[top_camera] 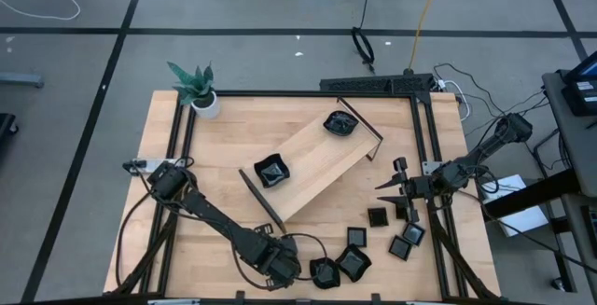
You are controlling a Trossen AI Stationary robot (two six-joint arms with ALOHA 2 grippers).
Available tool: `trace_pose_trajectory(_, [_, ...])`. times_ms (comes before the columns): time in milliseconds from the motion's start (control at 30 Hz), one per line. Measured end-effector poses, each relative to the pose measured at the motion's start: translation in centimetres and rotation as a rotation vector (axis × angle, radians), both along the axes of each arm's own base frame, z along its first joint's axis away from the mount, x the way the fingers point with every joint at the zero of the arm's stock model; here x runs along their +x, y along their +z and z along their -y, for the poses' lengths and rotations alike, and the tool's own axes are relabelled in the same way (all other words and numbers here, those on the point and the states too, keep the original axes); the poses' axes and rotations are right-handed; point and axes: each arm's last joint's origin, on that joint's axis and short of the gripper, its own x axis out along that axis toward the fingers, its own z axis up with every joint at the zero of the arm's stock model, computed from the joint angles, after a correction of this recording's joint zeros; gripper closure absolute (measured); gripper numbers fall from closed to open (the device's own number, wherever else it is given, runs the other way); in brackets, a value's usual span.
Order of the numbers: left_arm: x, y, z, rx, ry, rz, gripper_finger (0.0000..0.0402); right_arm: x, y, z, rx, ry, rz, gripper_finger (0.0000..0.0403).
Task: Pick & Place Mini shaped plates
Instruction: Stack the distorted square plate on top of the other distorted square plates on the shelf
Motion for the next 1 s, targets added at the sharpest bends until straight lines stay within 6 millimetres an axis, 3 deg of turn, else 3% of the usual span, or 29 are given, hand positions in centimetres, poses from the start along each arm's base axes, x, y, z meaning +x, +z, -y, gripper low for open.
trace_pose_trajectory(867, [0.41,0.06,-0.11,0.005,-0.016,0.036,0.0264,0.00,0.00,0.00,0.000,0.000,0.000,0.0291])
trace_pose_trajectory(1000, [0.41,0.06,-0.11,0.004,-0.008,0.037,0.0279,0.00,-0.01,0.00,0.000,0.000,0.000,0.0291])
